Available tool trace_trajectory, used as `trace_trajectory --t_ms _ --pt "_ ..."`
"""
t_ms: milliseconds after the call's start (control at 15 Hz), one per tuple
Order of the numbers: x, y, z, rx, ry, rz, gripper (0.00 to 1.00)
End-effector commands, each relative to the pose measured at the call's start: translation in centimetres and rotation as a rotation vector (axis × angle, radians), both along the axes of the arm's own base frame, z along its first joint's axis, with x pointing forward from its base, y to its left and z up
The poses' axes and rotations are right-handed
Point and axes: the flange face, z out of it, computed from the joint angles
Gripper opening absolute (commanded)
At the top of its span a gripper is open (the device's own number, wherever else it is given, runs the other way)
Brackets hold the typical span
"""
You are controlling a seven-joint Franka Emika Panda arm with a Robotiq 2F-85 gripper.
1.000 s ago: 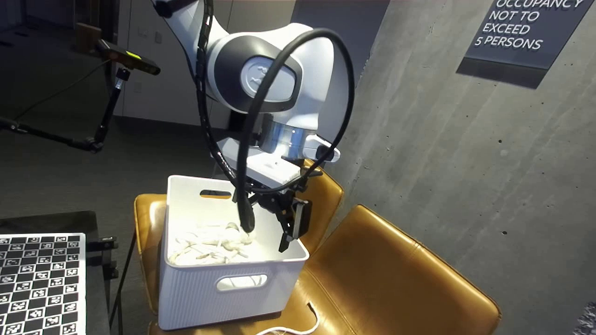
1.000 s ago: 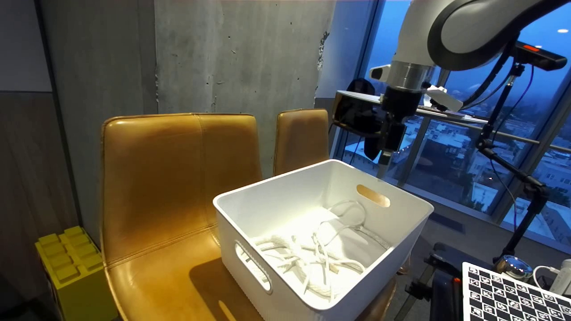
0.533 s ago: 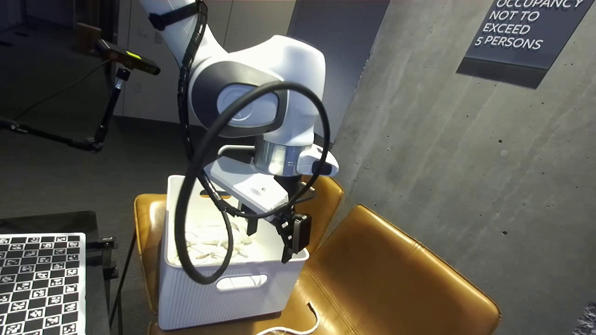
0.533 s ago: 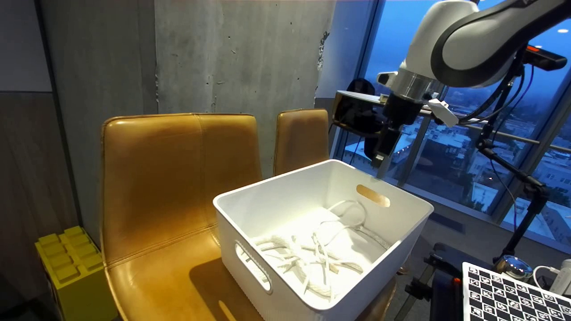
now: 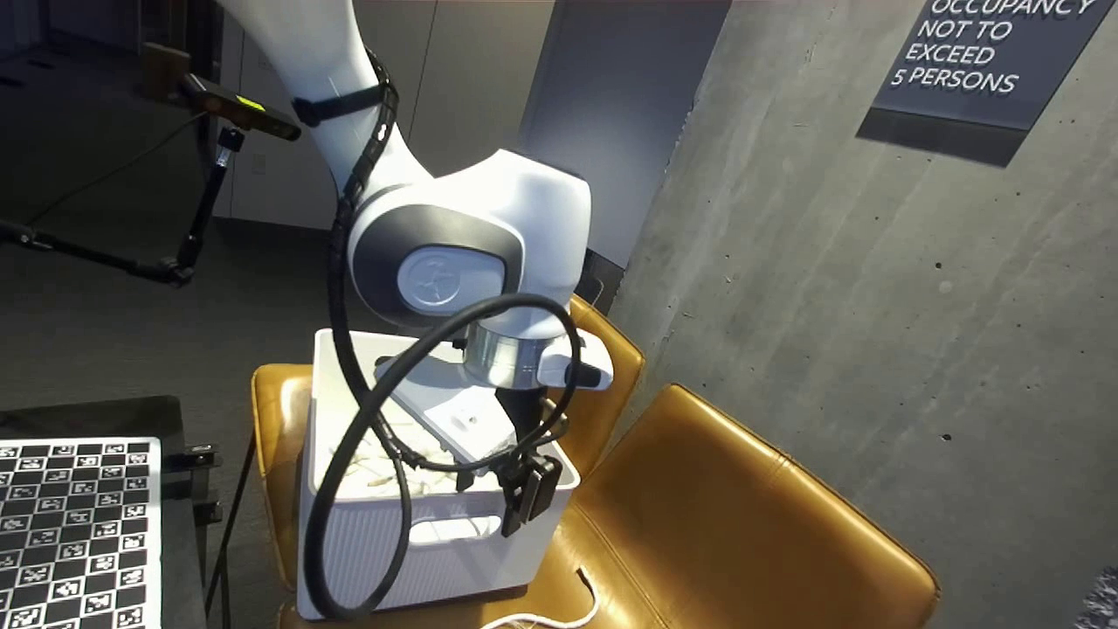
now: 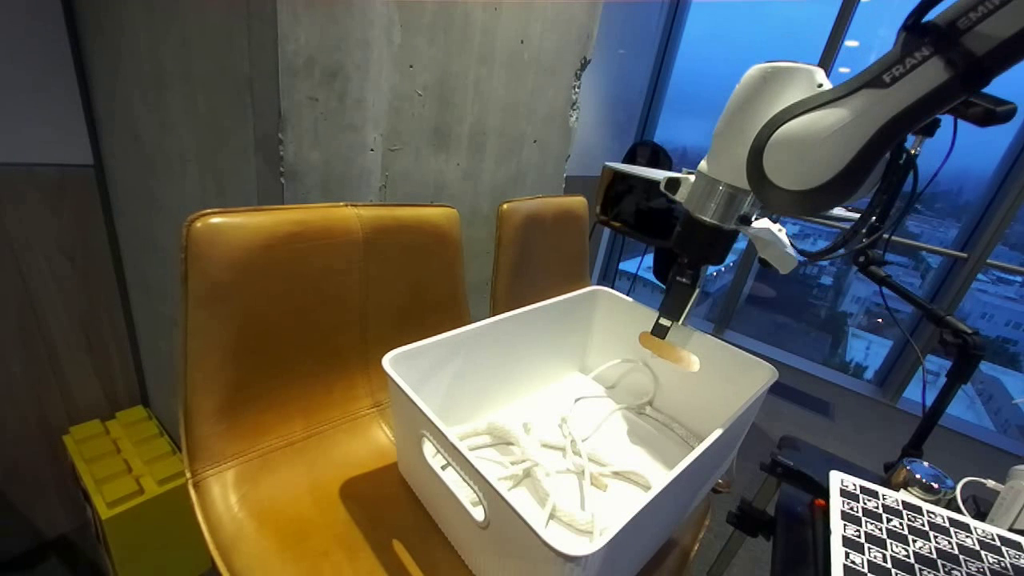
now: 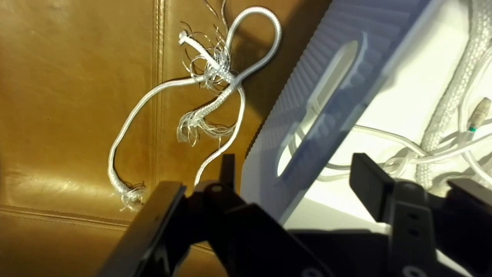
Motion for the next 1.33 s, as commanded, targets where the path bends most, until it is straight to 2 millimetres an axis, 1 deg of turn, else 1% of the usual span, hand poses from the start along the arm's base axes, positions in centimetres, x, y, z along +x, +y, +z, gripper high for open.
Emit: trace_trajectory --t_ms 0,200,267,400,533,667,867,1067,1267 --pt "0.6 -0.1 -1.7 -0.003 -0.008 -0.023 0.45" --pt "0.6 -0.1 -2.8 -0.003 0.002 -0.035 0.23" --pt "0.6 0.0 -3.0 -0.003 0.004 -0.036 0.14" --pt "0.9 0.4 -3.1 0.000 0.003 -0.037 0.02" --pt "1.7 1.3 -2.7 0.005 -0.005 -0.043 0.00" --pt "2.9 2.3 -2.4 0.005 -0.015 -0.050 0.02" --pt "4.8 3.7 -2.5 0.003 -0.027 -0.060 0.02" --pt "6.4 5.4 -3.5 0.003 -0.031 -0.072 0.02" --pt "7.3 7.2 -4.8 0.000 -0.029 -0.079 0.02"
